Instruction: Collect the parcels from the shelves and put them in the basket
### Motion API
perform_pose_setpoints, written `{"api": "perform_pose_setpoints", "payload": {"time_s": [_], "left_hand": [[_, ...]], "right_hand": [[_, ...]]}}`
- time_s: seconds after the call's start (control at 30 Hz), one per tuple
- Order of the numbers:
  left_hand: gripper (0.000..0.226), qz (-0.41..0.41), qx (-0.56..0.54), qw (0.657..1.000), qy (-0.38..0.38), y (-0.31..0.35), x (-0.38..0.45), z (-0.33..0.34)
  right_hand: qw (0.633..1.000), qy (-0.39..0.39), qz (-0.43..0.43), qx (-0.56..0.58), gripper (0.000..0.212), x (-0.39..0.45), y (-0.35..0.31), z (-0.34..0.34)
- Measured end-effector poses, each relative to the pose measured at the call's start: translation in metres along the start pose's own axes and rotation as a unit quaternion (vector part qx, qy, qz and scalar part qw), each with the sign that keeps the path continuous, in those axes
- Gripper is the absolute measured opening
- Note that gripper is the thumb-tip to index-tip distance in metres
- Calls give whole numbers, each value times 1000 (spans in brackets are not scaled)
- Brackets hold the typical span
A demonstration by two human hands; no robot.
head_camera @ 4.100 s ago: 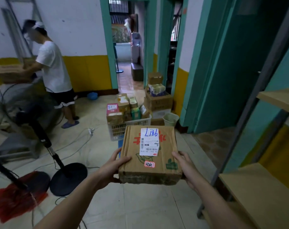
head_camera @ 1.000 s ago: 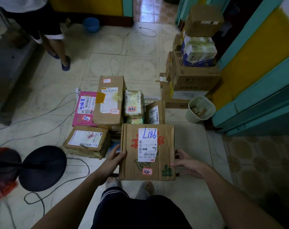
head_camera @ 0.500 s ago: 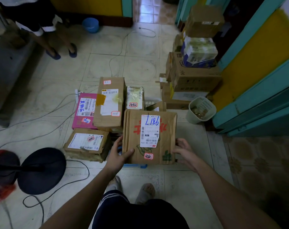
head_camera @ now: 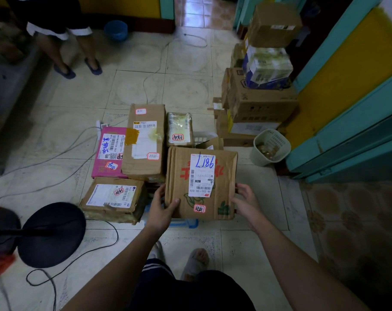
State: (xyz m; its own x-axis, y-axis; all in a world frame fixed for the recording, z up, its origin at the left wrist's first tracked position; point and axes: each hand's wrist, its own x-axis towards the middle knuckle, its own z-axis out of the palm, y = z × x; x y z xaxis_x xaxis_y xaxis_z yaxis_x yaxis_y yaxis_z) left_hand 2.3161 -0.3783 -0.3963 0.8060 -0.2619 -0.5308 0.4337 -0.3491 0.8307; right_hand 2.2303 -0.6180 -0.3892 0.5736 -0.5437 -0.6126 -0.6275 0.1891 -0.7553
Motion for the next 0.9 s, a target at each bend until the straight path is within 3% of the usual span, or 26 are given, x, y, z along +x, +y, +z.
{"api": "perform_pose_setpoints", "payload": {"time_s": [0.43,0.67,0.9], "left_hand": [[84,-24,22,999,-6,2,-1,-19],[91,-5,73,997,-8,20,-9,-27],[62,105,196,975,26,80,-21,-38]], "right_hand": [[999,-7,8,-41,60,-4,-2,6],[997,29,27,-71,70,-12,-4,4],[986,81,-45,-137,65,-36,-35,-12]]}}
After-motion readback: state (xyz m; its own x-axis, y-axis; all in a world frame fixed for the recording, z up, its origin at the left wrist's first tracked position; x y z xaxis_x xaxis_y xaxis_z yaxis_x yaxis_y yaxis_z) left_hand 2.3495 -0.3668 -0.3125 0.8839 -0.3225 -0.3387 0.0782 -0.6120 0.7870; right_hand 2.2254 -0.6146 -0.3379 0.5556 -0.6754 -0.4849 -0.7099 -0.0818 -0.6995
